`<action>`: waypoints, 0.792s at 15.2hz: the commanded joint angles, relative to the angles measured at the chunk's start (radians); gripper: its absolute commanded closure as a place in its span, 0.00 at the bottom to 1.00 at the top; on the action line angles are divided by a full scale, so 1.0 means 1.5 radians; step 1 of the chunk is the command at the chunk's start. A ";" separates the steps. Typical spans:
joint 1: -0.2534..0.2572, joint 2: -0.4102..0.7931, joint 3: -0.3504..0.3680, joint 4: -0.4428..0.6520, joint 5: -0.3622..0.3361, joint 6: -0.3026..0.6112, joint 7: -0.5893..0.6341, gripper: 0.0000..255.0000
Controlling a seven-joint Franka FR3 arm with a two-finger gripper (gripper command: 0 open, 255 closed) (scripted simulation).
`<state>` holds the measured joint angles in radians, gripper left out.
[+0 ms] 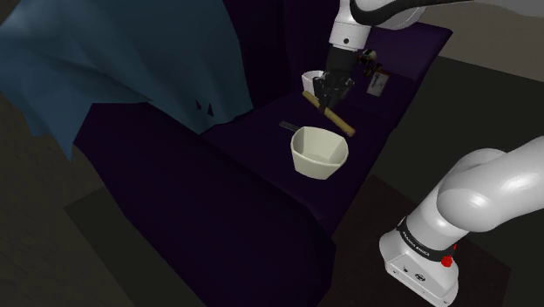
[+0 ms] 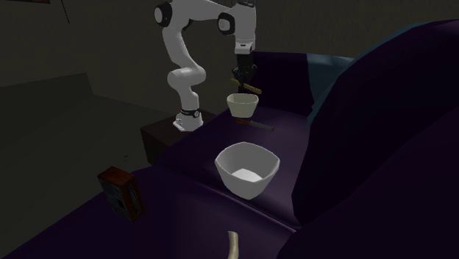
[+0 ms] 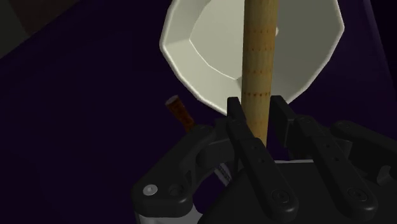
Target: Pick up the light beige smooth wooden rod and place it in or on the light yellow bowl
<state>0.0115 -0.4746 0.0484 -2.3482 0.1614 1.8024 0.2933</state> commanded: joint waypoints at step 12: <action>0.029 -0.072 0.045 -0.138 0.037 0.073 0.041 1.00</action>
<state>0.0543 -0.5835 0.1153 -2.5434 0.2154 1.8993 0.3562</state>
